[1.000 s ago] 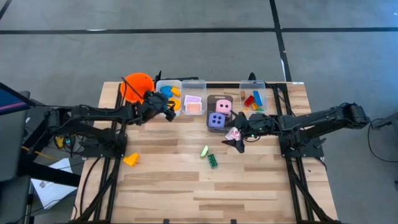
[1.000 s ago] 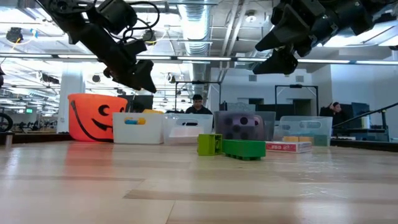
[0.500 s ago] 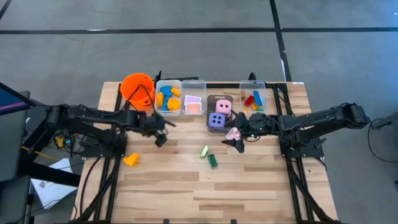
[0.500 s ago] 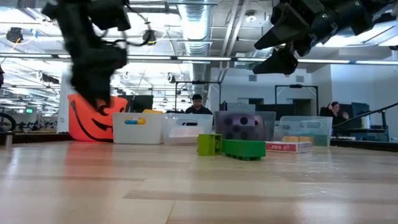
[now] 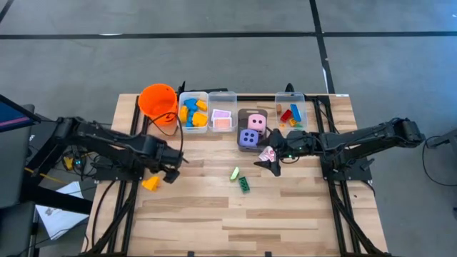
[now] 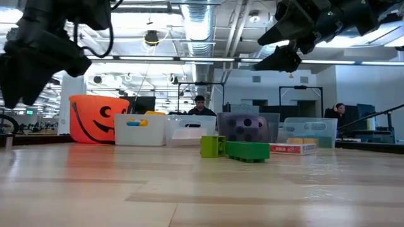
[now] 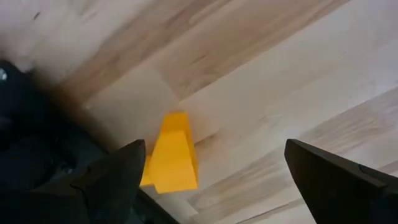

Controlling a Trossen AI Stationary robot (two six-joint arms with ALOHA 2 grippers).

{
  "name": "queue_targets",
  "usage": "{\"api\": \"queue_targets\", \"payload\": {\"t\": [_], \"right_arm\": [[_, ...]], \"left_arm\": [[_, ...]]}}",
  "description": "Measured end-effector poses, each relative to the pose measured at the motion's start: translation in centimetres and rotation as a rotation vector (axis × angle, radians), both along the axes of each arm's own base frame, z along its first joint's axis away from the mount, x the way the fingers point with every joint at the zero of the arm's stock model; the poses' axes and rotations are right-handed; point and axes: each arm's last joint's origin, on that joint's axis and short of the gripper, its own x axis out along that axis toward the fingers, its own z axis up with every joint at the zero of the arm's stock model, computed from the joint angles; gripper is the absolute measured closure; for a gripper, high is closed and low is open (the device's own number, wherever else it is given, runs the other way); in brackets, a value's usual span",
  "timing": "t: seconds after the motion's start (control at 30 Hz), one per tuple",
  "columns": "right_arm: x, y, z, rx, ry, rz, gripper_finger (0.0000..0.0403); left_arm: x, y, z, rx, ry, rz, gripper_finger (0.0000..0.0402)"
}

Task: Pick & Place Toys
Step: Put the big yellow game piece into the white bin

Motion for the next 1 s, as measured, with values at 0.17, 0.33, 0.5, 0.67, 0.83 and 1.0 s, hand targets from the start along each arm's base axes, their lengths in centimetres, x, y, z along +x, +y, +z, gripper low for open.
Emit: {"api": "queue_targets", "payload": {"t": [0.17,0.33,0.5,0.67,0.83,1.0], "right_arm": [[0.0,0.0,0.0,0.0,0.003,0.0,0.0003],[0.0,0.0,0.0,0.0,0.004,0.0,0.0003],[0.0,0.0,0.0,-0.007,0.003,0.002,0.0003],[0.0,0.0,0.0,-0.014,0.004,0.006,0.0003],[0.0,0.0,0.0,-0.014,0.005,0.006,0.0003],[0.0,0.0,0.0,-0.014,0.004,0.006,0.0003]], "left_arm": [[-0.3,-1.0,0.0,0.004,0.018,-0.001,0.0028],[-0.5,-2.1,-0.2,-0.038,0.057,0.009,0.0031],[-0.7,-2.9,-1.9,-0.058,0.144,0.022,0.0031],[-1.1,-3.0,-3.7,-0.07,0.237,0.068,0.0031],[-0.7,-3.1,-5.1,-0.09,0.198,0.07,0.0031],[-0.8,-3.1,-5.6,-0.097,0.2,0.094,0.0031]]}}
